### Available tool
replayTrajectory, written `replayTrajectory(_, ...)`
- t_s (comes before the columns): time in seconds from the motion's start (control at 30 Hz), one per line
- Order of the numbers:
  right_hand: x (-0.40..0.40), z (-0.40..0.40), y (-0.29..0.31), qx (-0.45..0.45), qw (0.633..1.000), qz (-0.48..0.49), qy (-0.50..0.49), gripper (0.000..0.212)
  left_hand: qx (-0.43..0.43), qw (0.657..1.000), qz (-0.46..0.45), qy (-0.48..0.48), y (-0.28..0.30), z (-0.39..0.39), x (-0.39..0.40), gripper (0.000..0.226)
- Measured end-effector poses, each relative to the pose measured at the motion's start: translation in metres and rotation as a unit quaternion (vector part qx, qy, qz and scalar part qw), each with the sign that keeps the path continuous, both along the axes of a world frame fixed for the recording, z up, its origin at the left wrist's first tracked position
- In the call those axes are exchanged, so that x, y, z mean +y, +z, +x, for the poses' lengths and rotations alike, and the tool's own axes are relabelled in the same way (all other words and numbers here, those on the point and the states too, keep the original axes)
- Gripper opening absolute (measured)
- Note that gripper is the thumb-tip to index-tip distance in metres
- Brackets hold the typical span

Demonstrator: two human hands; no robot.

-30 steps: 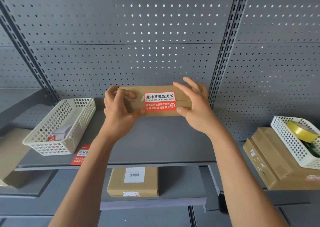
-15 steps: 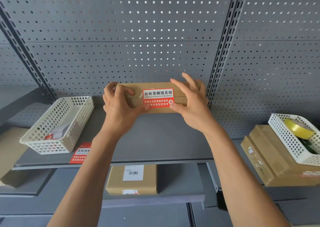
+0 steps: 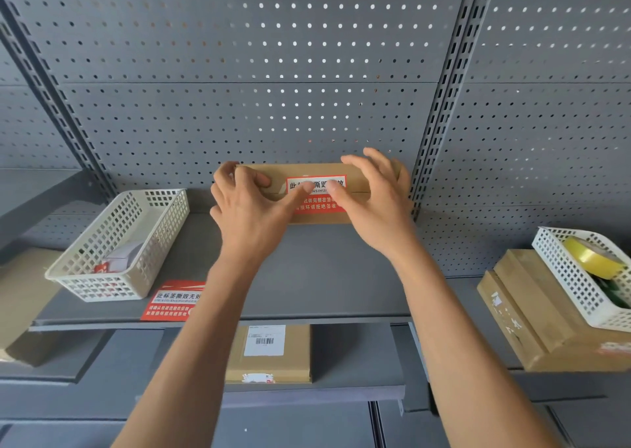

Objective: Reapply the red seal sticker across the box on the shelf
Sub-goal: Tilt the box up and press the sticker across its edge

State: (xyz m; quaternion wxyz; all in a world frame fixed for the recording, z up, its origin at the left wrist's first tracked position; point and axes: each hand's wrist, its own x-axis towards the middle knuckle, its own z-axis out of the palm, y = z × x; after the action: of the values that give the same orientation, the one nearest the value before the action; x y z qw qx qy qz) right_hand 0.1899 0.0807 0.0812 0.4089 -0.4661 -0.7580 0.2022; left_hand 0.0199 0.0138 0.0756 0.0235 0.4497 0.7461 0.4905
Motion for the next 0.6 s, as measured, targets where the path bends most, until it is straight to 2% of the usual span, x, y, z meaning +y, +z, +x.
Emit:
replayTrajectory(0.1,-0.002,-0.016,-0.004,-0.007,0.995,0.04,-0.089,0.053,0.018,0.998,0.028,0.056,-0.005,0.015,0.009,0.075)
replayTrajectory(0.17,-0.001,-0.02,-0.007,-0.022,0.992,0.062,-0.11,0.052,0.026,0.996,0.043,0.069,-0.008,0.016,0.012,0.074)
replayTrajectory(0.6,0.008,-0.009,-0.011,-0.023,0.997,0.052,-0.057,0.037,0.028,0.998,0.054,0.034,-0.014,0.0,0.009,0.045)
